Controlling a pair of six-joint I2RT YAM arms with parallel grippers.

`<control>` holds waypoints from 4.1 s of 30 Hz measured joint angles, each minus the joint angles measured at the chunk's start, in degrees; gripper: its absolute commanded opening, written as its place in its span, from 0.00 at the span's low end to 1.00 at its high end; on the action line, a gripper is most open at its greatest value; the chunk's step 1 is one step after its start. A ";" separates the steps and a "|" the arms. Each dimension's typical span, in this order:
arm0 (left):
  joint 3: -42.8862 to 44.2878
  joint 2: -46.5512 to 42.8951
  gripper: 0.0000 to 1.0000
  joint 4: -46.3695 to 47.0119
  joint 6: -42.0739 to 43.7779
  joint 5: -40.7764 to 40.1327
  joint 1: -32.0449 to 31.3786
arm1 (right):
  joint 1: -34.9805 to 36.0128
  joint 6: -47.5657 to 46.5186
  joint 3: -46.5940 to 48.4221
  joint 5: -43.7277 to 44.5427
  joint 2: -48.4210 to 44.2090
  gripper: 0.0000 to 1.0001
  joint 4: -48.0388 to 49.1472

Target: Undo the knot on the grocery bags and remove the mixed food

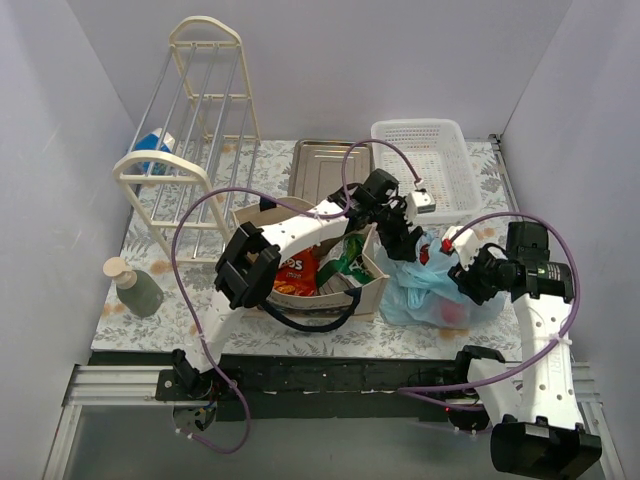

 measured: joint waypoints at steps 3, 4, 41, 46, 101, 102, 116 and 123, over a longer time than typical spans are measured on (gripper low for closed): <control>-0.55 0.72 0.40 -2.14 2.23 -0.02 -0.72 | 0.00 2.16 -1.01 0.26 0.85 0.36 0.61; -0.81 0.68 0.11 -2.45 2.71 -0.15 -0.94 | 0.00 2.80 -1.01 0.15 1.42 0.28 0.87; -12.68 -25.86 0.69 2.67 3.85 -2.03 -1.51 | -4.11 -5.81 16.11 -10.97 4.55 0.64 1.81; -11.65 -23.74 0.69 3.74 4.79 2.08 -4.79 | -3.26 -10.64 11.13 -11.61 3.23 0.64 1.90; -38.58 -39.19 0.86 36.96 7.74 -15.23 -7.10 | -22.56 22.64 31.34 -9.35 22.36 0.53 12.20; -37.77 -39.15 0.86 36.85 6.10 -16.02 -7.10 | -22.56 20.98 31.52 -10.69 21.97 0.55 10.75; -23.47 -31.23 0.87 29.99 -8.59 -26.29 -7.10 | -21.11 6.45 11.61 -25.73 14.53 0.99 2.69; -17.40 -21.70 0.88 22.10 -11.34 -35.76 -6.88 | -16.50 15.41 5.31 -25.24 16.44 0.70 15.58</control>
